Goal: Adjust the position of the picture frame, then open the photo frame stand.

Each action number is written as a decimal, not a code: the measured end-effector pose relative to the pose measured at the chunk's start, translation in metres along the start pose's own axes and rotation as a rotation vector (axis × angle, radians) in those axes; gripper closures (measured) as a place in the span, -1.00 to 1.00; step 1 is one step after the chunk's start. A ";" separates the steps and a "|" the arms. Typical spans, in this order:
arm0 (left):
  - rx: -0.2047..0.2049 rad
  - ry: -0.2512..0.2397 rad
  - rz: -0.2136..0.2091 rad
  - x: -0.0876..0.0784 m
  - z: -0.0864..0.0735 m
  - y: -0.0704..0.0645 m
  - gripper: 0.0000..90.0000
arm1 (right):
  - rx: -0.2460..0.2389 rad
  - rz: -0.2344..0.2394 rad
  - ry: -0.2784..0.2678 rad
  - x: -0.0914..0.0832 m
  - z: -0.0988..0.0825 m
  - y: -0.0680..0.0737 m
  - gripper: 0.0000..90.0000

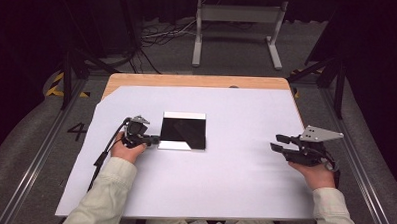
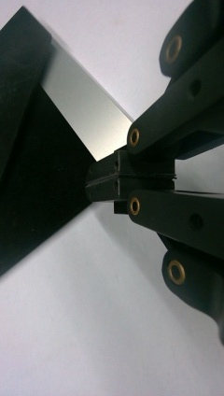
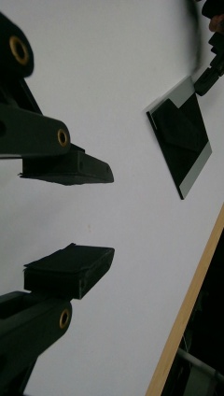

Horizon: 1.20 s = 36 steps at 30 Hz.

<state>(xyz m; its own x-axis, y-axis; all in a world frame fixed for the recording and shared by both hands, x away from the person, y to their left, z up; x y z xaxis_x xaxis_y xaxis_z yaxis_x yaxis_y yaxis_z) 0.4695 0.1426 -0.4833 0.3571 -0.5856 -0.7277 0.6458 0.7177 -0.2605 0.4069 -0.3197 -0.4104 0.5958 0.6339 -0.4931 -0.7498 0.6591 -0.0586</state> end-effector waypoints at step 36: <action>0.306 0.010 0.081 -0.024 -0.003 -0.024 0.60 | -0.001 0.067 0.127 0.027 0.022 0.033 0.45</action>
Point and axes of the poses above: each handheld gripper's, and its own axes: x roughly forward along the jaws, z roughly out of its top, y roughly to its left, the point moved 5 cm from there along x, roughly forward along the jaws, and after that the axes turned 1 degree about -x, right-handed, at the moved point
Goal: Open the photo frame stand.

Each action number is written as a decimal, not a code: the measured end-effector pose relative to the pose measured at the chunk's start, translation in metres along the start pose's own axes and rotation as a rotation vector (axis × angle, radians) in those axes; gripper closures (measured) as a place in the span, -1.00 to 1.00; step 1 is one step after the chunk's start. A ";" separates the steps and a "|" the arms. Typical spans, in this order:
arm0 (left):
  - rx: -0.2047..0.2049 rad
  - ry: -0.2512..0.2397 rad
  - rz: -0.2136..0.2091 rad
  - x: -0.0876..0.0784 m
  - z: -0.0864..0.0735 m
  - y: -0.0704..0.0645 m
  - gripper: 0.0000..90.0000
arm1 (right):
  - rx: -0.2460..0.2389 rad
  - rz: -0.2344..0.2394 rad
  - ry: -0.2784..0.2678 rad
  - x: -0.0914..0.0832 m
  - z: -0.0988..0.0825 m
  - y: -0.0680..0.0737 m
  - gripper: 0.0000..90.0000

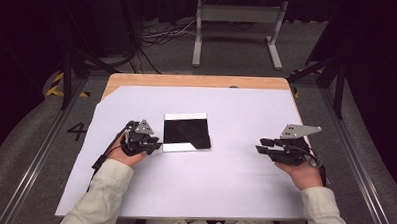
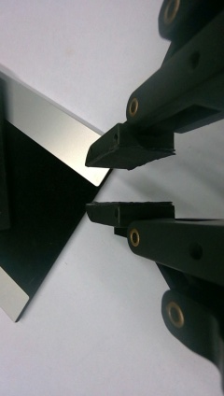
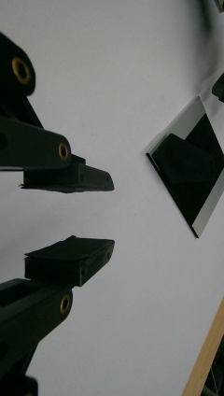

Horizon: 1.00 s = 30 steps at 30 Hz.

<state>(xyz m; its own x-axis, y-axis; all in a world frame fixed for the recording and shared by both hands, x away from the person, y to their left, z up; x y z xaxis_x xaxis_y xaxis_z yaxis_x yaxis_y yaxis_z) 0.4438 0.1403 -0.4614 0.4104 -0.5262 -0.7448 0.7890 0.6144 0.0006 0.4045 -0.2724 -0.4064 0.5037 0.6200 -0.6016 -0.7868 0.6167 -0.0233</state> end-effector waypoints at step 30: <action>-0.041 -0.027 -0.055 -0.005 -0.005 0.009 0.36 | -0.098 0.082 0.176 0.086 0.051 0.023 0.49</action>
Point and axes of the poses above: each handheld gripper's, and its own axes: x roughly forward along the jaws, z roughly out of its top, y roughly to its left, the point moved 5 cm from there along x, roughly forward along the jaws, and after that the axes turned 1 degree about -x, right-handed, at the moved point
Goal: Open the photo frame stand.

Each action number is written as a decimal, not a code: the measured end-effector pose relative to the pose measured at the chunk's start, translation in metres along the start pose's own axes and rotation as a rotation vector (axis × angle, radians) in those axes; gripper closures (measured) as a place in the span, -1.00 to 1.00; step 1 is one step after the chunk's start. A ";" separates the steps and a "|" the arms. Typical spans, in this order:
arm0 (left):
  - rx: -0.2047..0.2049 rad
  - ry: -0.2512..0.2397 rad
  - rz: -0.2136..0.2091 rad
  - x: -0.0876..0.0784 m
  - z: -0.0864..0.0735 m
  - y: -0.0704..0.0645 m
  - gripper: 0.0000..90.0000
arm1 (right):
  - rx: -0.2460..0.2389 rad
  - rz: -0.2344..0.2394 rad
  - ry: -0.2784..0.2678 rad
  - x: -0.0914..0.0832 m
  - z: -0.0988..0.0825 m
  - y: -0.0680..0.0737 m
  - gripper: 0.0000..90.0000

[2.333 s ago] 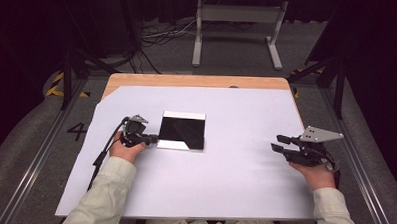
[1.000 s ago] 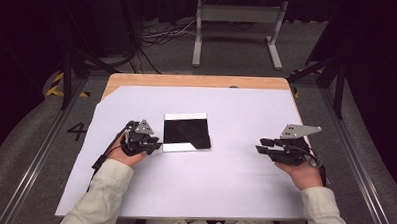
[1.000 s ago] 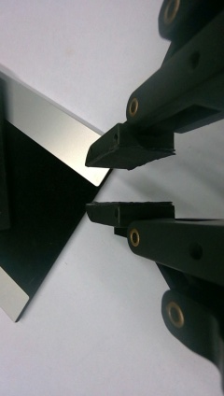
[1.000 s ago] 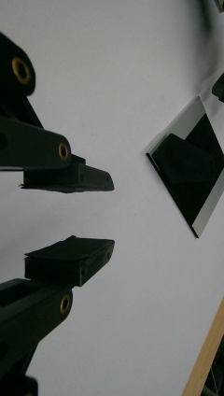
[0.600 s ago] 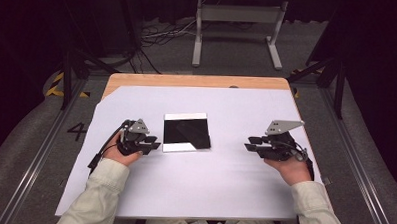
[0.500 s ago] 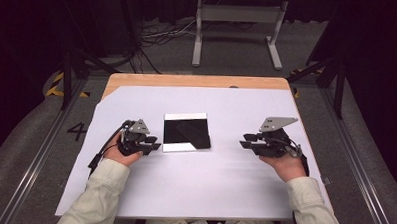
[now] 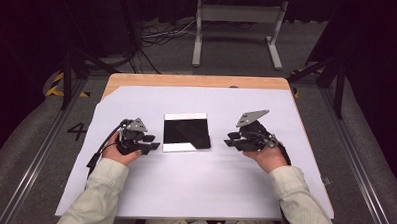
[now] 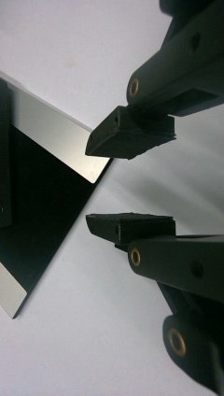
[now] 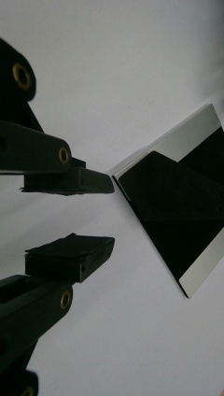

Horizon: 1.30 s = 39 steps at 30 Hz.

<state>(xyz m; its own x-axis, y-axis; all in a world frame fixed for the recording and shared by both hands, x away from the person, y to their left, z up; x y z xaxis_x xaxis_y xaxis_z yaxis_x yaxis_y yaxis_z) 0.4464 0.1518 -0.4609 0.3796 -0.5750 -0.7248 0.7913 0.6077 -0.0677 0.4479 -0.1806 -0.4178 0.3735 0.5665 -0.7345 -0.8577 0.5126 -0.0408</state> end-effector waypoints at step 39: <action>-0.023 0.000 0.014 -0.009 -0.007 -0.002 0.28 | -0.069 0.087 0.151 0.061 -0.004 0.018 0.90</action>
Point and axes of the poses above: each handheld gripper's, and its own axes: x roughly forward along the jaws, z roughly out of its top, y roughly to its left, the point moved 5 cm from there along x, roughly forward along the jaws, and after that the axes turned 1 degree about -x, right-handed, at the moved point
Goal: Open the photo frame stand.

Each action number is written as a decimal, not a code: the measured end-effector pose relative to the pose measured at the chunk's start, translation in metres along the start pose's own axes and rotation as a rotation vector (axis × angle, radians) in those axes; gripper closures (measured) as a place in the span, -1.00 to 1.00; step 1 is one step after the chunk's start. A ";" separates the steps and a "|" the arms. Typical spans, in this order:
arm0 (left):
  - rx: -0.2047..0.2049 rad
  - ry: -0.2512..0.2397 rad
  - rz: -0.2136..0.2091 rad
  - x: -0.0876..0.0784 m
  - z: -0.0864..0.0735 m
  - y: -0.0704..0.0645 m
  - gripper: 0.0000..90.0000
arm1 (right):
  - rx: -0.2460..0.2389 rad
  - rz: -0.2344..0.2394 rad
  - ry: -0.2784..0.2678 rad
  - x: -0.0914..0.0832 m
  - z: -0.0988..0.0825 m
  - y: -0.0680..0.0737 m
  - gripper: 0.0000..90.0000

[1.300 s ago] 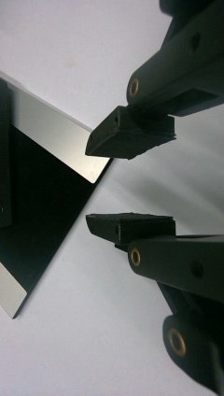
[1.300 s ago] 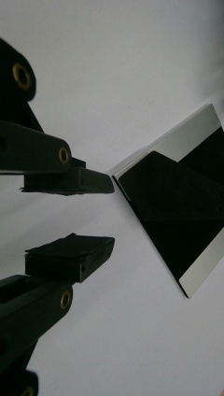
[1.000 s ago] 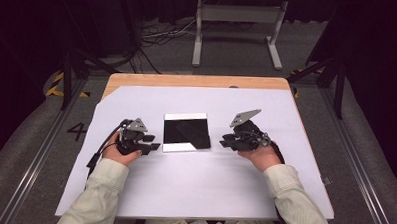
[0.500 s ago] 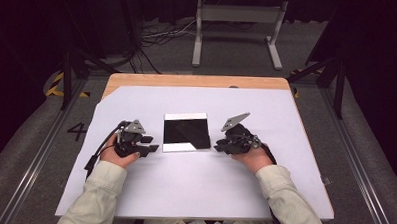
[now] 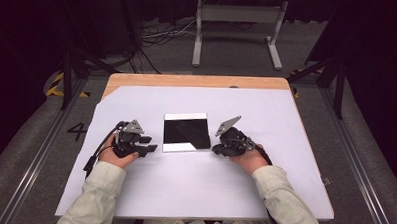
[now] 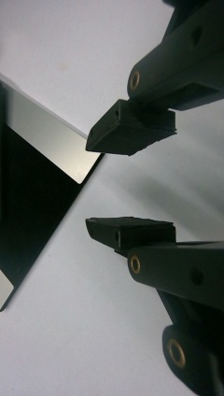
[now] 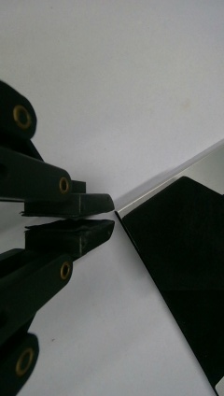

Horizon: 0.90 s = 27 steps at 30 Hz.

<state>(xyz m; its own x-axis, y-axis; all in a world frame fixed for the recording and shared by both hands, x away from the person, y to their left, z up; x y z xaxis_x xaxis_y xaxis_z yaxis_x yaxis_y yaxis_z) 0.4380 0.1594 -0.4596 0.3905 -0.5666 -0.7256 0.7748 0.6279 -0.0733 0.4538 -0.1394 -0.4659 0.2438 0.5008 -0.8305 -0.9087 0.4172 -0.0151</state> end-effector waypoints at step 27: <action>-0.012 0.012 0.007 -0.001 -0.001 0.003 0.27 | 0.024 0.006 -0.136 -0.018 0.019 -0.003 0.99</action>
<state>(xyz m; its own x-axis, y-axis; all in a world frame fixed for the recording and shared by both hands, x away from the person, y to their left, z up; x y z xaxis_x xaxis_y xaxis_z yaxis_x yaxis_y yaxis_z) 0.4393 0.1621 -0.4600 0.3897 -0.5559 -0.7342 0.7661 0.6381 -0.0766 0.4587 -0.1350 -0.4400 0.2836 0.6007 -0.7475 -0.9022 0.4312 0.0042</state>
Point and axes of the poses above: each handheld gripper's, and its own axes: x roughly forward along the jaws, z roughly out of its top, y roughly to its left, the point moved 5 cm from there along x, roughly forward along the jaws, and after that the axes turned 1 degree about -x, right-handed, at the moved point
